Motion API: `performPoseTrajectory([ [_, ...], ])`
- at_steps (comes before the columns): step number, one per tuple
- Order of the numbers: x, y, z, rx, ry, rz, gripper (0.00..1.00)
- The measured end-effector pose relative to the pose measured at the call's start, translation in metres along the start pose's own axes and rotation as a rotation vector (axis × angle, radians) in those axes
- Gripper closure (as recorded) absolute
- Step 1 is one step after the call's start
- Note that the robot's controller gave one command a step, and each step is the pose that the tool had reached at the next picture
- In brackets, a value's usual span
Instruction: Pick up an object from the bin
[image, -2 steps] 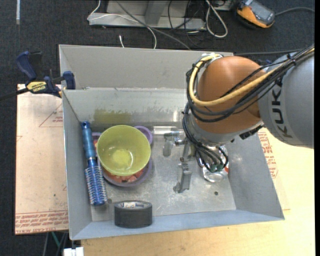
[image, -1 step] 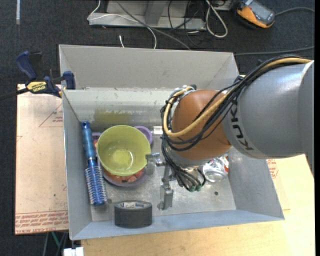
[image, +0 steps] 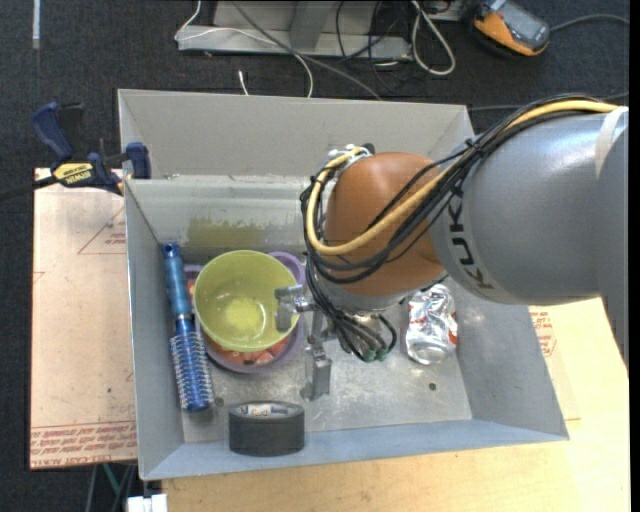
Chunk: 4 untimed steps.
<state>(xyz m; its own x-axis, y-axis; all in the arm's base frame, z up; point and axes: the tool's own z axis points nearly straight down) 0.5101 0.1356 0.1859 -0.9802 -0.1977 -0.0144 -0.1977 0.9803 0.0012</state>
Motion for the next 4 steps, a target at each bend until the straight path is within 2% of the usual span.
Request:
performPoseTrajectory([
  [1,-0.005,0.025,0.093,-0.006,-0.028,-0.086,0.0],
  [2,0.013,0.037,0.05,-0.002,-0.003,0.01,0.0],
  [3,0.016,0.025,0.03,-0.005,-0.003,-0.125,1.0],
  [4,0.016,0.025,0.029,-0.005,-0.003,-0.125,1.0],
])
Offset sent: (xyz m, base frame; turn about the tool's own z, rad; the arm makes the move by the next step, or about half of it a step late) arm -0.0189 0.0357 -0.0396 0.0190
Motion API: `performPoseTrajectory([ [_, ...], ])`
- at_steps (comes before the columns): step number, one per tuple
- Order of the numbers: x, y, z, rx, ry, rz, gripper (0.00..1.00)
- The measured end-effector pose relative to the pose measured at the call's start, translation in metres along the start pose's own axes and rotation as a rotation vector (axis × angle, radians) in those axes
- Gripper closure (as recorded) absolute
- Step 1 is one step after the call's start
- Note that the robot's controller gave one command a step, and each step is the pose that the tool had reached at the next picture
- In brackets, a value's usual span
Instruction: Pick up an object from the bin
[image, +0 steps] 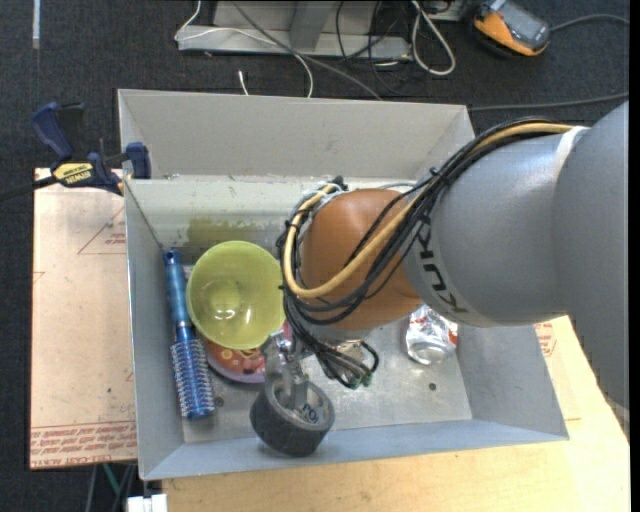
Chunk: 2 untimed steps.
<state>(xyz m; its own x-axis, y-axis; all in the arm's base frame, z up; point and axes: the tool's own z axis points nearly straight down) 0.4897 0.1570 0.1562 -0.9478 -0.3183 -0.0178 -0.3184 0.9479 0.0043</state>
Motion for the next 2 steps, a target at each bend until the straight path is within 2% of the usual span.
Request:
performPoseTrajectory([
  [1,0.008,-0.007,-0.109,0.0,-0.002,0.002,1.0],
  [2,-0.001,-0.002,-0.001,-0.001,0.016,0.018,1.0],
])
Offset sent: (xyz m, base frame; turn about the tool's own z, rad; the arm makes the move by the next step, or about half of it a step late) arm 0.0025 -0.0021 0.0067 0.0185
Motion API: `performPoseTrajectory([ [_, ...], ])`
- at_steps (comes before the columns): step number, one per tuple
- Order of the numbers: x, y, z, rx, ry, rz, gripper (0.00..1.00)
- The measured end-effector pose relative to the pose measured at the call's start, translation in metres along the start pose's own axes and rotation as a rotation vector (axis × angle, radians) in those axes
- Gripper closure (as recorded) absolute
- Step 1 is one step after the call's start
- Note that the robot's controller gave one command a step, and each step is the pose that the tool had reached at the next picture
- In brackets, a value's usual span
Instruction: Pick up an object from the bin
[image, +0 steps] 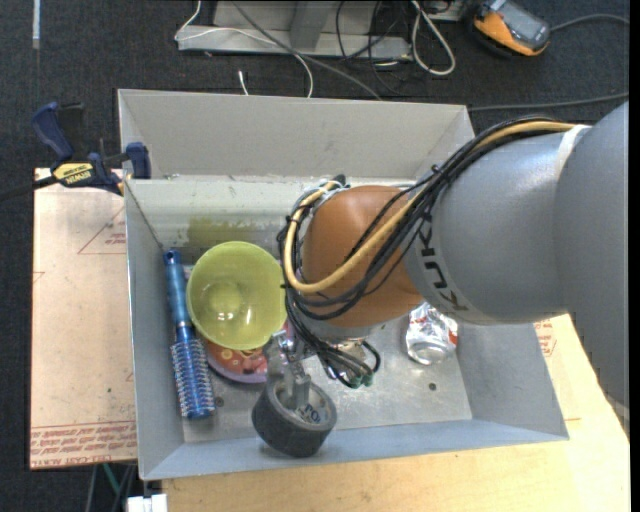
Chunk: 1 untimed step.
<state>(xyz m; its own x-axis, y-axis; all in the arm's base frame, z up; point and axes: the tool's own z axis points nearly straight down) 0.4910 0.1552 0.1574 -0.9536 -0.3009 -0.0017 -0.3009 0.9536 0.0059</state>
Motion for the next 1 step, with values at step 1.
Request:
performPoseTrajectory([
  [1,-0.0104,0.0515,-0.0599,-0.001,-0.038,0.002,1.0],
])
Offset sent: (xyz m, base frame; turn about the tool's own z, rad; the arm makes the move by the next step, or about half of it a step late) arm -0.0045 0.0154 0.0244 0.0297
